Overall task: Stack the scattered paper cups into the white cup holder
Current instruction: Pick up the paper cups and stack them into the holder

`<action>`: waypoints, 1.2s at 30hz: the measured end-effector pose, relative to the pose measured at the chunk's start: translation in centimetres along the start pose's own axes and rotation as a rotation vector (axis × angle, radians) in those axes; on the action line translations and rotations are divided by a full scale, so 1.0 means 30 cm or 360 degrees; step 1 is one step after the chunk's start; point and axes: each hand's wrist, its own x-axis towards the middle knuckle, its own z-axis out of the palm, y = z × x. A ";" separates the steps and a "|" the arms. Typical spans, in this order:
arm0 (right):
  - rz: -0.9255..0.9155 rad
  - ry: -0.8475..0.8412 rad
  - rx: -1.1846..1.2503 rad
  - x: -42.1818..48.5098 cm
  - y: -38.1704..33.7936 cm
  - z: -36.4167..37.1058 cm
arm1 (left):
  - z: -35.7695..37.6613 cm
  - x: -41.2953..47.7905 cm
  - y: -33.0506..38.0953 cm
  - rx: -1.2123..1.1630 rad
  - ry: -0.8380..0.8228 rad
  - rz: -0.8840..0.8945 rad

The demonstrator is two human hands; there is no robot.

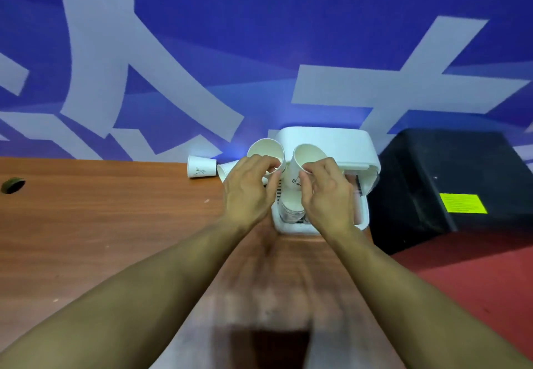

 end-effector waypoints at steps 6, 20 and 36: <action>0.0087 0.0001 -0.0183 -0.038 0.209 -0.103 | 0.123 -0.014 0.105 0.0105 -0.0080 0.0124; 0.0197 -0.0568 -0.0167 -0.126 0.356 -0.030 | 0.223 -0.046 0.110 0.0314 -0.0404 0.0091; 0.0533 -0.0850 0.0041 -0.143 0.460 0.014 | 0.271 -0.047 0.098 0.0331 -0.0562 0.0051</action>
